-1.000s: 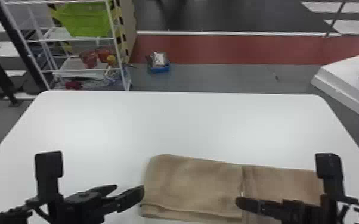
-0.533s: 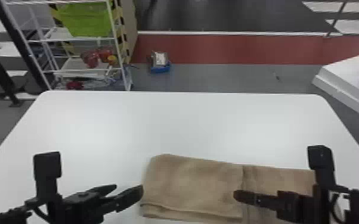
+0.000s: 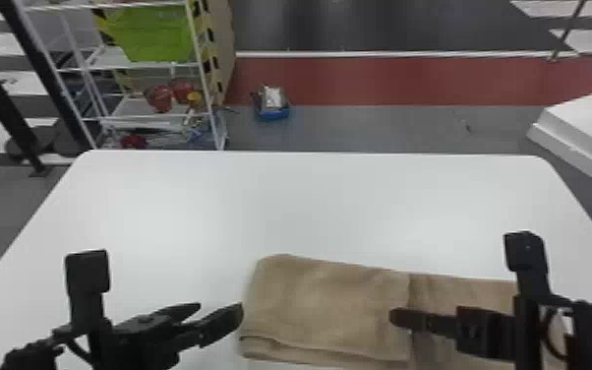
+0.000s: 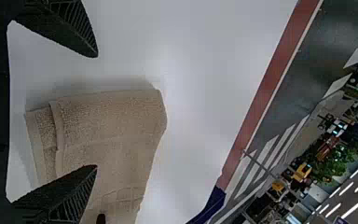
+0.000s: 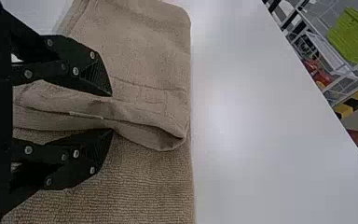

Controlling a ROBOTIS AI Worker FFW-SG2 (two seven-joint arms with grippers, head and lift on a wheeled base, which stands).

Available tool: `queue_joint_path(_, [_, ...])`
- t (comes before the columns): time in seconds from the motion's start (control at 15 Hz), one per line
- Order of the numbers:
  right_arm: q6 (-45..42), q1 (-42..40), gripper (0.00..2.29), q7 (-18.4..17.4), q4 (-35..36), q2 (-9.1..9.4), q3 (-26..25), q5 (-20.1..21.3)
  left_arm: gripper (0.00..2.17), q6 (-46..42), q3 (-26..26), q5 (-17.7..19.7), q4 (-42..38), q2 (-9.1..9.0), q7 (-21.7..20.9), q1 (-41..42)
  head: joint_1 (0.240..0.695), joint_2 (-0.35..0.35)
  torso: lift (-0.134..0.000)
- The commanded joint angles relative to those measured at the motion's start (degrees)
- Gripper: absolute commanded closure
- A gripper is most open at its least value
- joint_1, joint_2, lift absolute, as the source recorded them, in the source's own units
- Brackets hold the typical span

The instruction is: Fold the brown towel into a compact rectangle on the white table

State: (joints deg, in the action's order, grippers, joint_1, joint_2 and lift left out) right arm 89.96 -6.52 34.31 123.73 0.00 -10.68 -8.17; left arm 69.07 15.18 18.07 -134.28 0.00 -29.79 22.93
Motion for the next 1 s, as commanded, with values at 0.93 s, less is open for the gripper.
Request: queue_joint_path(0.93, [0.1,-3.6,1.32,8.1,6.4,0.05,-18.6,-21.6,0.04,0.0,-0.9,-0.1,-0.4,-0.15,1.2,0.1,0.695,0.021,-0.123])
